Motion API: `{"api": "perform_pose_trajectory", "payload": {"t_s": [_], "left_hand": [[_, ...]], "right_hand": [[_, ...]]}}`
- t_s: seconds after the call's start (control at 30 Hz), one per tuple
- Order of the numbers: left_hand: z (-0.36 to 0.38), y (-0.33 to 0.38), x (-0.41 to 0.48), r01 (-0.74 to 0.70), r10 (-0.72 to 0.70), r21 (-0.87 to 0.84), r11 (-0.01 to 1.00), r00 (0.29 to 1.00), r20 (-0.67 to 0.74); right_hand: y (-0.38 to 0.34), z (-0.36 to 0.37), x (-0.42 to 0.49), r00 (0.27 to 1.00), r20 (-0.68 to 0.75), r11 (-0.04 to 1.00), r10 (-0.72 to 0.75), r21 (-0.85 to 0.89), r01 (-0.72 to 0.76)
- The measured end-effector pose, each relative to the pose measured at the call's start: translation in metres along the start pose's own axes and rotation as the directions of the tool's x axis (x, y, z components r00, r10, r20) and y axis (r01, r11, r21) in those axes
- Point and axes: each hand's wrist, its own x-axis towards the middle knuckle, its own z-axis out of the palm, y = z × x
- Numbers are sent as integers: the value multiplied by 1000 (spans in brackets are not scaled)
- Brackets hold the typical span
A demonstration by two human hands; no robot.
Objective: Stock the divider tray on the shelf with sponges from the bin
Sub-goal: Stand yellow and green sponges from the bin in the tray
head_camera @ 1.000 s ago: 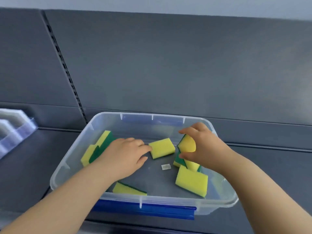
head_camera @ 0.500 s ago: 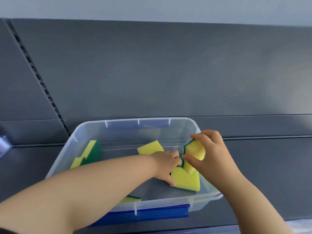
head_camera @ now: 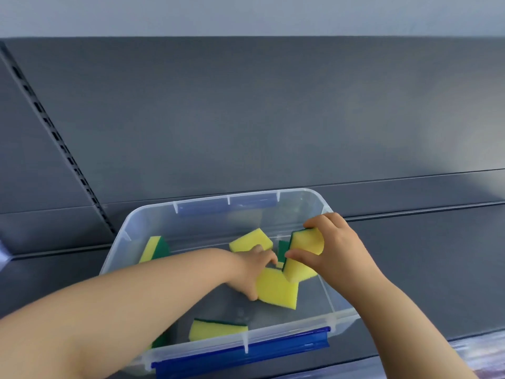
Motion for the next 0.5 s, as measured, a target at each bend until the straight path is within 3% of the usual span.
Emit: {"api": "perform_pose_trajectory", "payload": {"t_s": [0.13, 0.3, 0.5], "left_hand": [[-6, -19, -12, 90, -136, -251, 964, 975, -173], [-22, -34, -48, 14, -231, -551, 835, 916, -327], [-36, -29, -96, -39, -333, -588, 808, 793, -510]], "right_hand": [[-6, 3, 5, 997, 47, 995, 56, -81, -52], [-7, 7, 8, 991, 110, 992, 78, -108, -66], [-6, 8, 11, 993, 111, 1000, 28, -9, -27]]}}
